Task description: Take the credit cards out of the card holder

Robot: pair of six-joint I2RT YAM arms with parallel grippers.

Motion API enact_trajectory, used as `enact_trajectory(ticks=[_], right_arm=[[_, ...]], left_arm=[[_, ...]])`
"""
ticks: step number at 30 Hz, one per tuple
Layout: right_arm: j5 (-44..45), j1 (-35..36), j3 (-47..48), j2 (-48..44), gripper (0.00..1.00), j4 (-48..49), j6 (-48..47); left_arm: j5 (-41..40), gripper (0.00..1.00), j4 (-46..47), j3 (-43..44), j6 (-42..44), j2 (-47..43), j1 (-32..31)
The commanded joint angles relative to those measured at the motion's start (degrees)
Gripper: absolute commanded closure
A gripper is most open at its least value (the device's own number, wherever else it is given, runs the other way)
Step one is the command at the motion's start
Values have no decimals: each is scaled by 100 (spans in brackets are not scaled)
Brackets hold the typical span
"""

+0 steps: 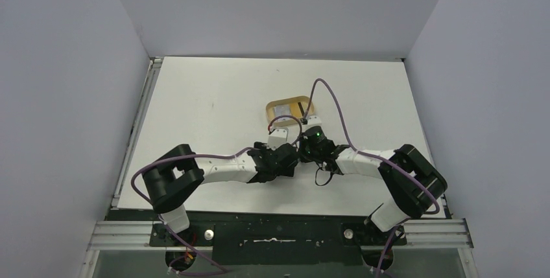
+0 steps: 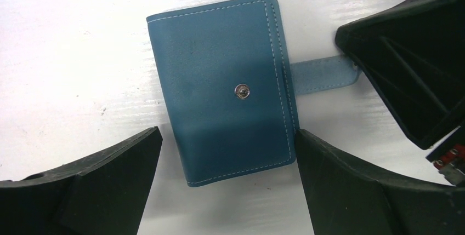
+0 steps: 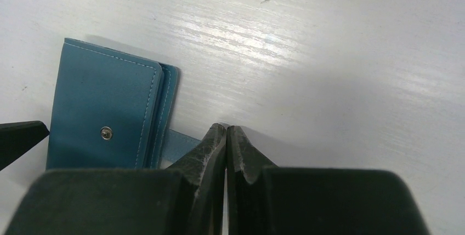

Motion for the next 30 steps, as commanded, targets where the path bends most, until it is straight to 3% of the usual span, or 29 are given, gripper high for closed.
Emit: enact_trajectory(ticks=[1, 9, 16, 30], right_arm=[[76, -84, -174, 11, 100, -298, 24], [55, -123, -215, -17, 100, -306, 35], [27, -159, -254, -25, 100, -283, 18], [-133, -163, -237, 89, 100, -239, 3]], left_arm=[[-233, 11, -201, 292, -217, 133, 26], [-374, 11, -666, 439, -403, 181, 83], [-576, 11, -837, 200, -432, -317, 272], [-711, 11, -552, -139, -49, -821, 864]])
